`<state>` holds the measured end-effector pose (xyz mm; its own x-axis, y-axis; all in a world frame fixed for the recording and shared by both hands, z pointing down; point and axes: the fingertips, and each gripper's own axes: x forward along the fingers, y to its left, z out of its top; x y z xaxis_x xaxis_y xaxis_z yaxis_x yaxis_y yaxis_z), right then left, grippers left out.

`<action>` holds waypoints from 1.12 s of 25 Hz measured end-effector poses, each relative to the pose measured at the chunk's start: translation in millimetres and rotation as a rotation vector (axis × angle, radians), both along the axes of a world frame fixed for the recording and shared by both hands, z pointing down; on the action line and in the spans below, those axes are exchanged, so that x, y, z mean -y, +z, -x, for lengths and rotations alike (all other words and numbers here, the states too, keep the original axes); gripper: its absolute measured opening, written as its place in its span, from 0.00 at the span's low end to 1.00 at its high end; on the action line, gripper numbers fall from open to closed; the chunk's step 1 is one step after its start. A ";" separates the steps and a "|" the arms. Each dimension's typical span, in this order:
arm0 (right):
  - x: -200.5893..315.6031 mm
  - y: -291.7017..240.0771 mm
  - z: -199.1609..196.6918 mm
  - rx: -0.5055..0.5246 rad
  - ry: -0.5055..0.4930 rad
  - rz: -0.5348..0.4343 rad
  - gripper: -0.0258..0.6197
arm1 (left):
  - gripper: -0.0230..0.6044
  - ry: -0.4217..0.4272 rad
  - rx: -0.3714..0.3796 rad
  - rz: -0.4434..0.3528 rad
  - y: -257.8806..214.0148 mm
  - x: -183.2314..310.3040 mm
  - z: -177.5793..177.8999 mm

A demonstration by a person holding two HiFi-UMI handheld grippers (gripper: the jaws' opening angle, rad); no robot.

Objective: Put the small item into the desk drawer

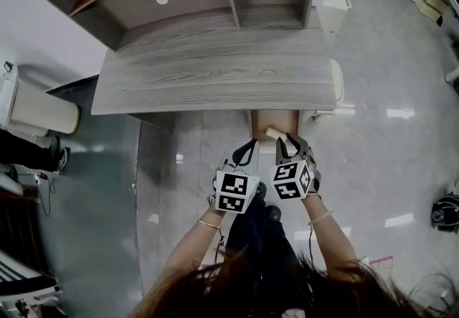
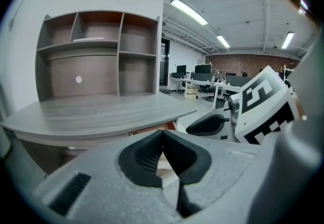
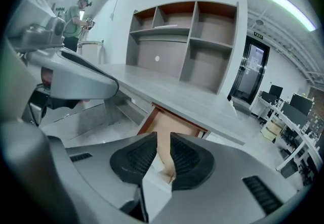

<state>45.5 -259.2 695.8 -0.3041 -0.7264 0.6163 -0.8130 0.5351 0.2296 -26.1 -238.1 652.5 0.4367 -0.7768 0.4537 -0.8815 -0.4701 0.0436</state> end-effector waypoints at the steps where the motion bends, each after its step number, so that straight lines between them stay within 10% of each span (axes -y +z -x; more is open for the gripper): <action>1: -1.3 -5.5 -0.8 0.003 0.001 -0.007 0.15 | 0.06 -0.002 0.001 -0.003 -4.6 -1.7 -0.3; 28: -28.6 -156.7 -21.9 0.144 0.057 -0.152 0.05 | 0.06 0.019 -0.064 -0.078 -142.8 -22.7 -24.2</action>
